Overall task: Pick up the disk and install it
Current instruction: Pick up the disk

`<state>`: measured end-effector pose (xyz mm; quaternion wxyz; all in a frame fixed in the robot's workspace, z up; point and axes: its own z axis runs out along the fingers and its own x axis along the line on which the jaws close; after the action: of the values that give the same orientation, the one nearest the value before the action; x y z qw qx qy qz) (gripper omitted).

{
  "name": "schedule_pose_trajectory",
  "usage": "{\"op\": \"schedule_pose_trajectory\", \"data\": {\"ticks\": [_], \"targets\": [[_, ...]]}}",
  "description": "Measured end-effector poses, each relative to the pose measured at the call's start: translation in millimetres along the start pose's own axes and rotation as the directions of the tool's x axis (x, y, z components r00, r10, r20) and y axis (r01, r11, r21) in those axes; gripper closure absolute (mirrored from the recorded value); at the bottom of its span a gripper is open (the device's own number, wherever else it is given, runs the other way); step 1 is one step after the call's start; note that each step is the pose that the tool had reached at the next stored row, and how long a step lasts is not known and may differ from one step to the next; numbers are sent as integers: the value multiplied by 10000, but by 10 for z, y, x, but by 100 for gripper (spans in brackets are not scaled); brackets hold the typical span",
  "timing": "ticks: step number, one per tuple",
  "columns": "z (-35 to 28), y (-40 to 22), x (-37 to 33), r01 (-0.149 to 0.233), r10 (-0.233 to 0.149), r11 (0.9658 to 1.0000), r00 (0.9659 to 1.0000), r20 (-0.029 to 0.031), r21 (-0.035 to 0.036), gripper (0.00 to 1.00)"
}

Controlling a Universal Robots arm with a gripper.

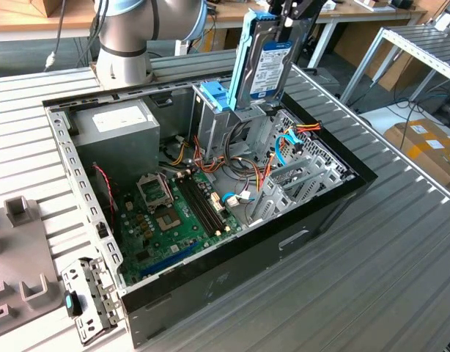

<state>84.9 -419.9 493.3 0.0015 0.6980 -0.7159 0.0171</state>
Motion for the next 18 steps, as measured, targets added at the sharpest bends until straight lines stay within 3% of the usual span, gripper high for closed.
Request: {"op": "schedule_pose_trajectory", "data": {"ticks": [18], "targets": [[10,-9,365,0,0,10000,10000,1,0,65]]}}
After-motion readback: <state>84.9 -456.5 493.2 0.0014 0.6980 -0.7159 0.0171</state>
